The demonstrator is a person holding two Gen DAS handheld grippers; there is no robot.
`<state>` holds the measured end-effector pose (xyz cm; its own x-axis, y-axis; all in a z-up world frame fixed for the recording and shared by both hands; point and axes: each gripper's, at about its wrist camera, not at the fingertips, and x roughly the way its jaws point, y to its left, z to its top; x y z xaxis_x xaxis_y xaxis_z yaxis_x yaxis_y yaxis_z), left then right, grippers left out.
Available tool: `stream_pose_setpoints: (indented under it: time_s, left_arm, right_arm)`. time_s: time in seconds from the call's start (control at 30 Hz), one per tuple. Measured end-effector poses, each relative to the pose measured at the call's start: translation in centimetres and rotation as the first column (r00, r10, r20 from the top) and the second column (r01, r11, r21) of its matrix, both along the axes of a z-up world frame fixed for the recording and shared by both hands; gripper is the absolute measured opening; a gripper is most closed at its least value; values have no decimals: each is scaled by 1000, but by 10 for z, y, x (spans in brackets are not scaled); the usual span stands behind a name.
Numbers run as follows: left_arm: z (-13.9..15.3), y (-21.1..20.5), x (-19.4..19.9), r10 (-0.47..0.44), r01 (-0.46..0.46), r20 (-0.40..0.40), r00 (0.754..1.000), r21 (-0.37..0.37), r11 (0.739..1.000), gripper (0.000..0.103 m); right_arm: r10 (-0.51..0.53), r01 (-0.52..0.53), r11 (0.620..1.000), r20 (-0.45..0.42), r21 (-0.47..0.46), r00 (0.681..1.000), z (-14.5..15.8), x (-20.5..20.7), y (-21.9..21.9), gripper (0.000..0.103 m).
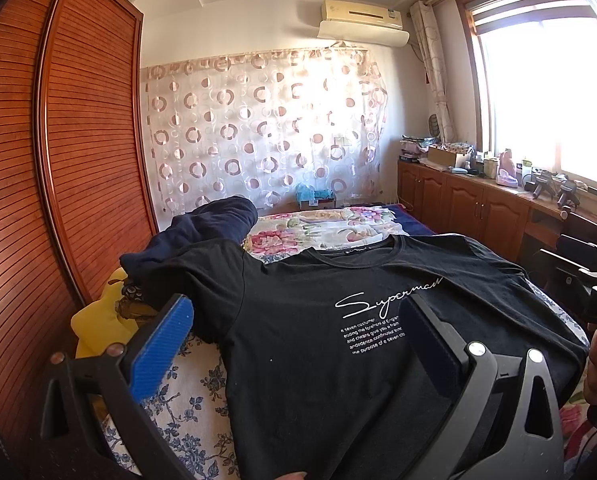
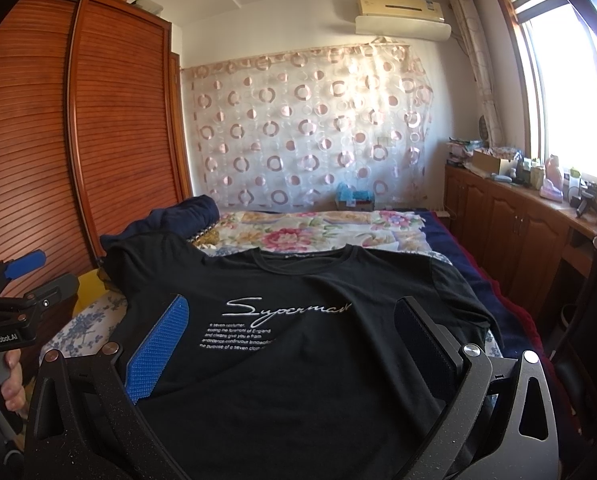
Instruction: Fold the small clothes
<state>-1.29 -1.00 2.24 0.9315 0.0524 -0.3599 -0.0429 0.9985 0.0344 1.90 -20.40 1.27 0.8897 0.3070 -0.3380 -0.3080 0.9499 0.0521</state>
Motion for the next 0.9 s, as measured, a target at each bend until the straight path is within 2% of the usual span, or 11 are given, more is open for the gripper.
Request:
stream_pose_setpoints:
  time_s: [0.47,0.57,0.6,0.9]
  left_arm:
    - [-2,-1,0,-2,2,-6,1000,-2,1000,103]
    - [-7,1,5,-4,4,-29,1000,-5,1000,103]
    - [-9,2,7,-3,3,-39,999,-4,1000,103]
    - [-36,23,38,-15,14,-128,992,-11,1000,103]
  right_arm:
    - [3,-3,1000,-6,-5,1000,-1,1,0,103]
    - [9,-9,1000,-29,-12,1000,-5,6,3,103]
    - [13,-13,1000,-36,-12,999,-5,9,15,103]
    - [58,-62,997,-92,-43,994,-23,32,20,103]
